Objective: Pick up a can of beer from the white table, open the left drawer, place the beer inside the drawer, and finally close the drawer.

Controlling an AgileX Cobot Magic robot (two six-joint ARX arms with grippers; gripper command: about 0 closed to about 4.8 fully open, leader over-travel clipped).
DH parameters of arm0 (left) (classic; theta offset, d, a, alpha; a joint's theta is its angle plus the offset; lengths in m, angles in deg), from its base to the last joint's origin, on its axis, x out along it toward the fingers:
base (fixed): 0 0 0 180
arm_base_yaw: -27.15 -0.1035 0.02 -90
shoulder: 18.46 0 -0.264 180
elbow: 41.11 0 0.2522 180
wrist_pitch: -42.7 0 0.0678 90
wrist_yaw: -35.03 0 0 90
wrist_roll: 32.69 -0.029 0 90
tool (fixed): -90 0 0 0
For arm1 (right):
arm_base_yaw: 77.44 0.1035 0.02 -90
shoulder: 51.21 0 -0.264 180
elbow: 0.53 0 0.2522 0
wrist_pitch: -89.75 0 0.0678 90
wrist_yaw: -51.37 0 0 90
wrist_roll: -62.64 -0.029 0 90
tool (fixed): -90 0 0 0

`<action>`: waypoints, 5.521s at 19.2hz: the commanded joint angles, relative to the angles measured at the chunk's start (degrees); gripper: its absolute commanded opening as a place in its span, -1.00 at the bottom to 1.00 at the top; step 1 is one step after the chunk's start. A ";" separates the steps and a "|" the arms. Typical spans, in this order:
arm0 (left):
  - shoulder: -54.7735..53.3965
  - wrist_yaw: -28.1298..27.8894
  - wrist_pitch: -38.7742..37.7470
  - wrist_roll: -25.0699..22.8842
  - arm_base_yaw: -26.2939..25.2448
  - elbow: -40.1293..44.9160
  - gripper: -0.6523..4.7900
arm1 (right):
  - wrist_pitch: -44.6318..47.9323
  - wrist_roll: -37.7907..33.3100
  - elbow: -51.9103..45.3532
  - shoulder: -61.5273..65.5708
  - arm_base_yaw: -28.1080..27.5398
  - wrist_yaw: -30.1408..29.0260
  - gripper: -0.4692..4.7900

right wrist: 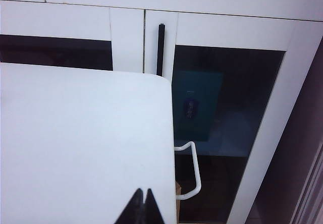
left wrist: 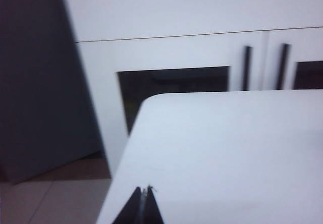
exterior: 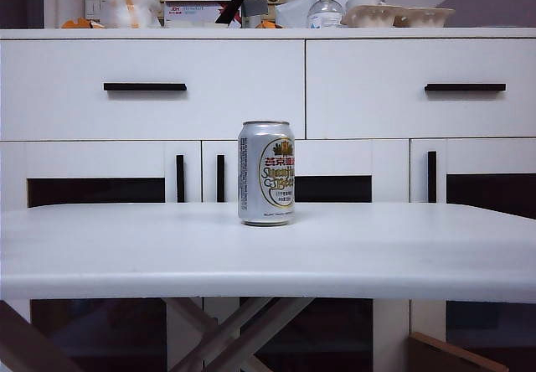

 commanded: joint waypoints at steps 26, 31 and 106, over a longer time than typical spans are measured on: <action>-30.08 11.74 -4.90 5.57 0.24 -34.18 -0.78 | -1.97 -3.26 22.56 10.56 0.15 -8.39 -0.84; -39.52 12.48 -8.55 5.73 8.76 -48.52 -0.78 | 0.33 -3.34 30.75 22.64 0.20 -15.54 -0.84; -49.29 12.09 -12.24 4.46 25.75 -55.30 -0.78 | 42.71 -3.26 53.13 104.59 27.47 -23.82 -0.23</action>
